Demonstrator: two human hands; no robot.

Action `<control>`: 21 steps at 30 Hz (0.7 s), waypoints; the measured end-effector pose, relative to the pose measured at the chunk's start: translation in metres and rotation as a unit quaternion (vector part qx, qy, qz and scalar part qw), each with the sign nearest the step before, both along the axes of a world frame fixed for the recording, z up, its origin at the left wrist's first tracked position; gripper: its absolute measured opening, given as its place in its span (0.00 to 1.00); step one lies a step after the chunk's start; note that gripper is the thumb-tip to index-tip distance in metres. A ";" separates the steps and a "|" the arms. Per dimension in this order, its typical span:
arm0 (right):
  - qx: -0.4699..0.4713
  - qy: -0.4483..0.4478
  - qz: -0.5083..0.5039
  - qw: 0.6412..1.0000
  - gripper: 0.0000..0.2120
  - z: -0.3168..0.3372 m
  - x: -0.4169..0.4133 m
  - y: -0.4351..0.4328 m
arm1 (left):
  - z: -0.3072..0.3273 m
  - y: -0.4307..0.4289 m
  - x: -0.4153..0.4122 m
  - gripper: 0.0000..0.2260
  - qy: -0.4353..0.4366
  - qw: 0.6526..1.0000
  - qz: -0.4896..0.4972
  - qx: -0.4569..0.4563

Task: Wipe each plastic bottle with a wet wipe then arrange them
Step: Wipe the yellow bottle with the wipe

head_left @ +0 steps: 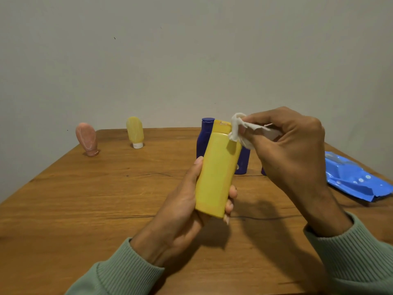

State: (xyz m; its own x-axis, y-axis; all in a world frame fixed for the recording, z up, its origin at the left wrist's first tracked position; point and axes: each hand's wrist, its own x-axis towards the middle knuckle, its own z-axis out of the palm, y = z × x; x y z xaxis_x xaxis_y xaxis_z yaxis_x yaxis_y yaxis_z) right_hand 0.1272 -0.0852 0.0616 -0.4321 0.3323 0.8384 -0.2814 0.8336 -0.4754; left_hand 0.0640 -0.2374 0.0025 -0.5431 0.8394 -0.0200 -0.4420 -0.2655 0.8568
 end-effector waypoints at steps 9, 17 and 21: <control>0.086 -0.196 0.116 0.970 0.10 -0.002 0.002 -0.021 | 0.004 0.002 -0.002 0.23 -0.041 0.993 0.075 0.075; 0.037 -0.106 0.076 0.991 0.10 -0.010 -0.007 -0.010 | 0.002 0.001 0.000 0.26 -0.036 0.997 0.050 0.042; 0.001 -0.084 0.076 0.994 0.09 -0.010 -0.008 -0.007 | 0.004 0.001 0.000 0.26 -0.029 0.998 0.045 0.026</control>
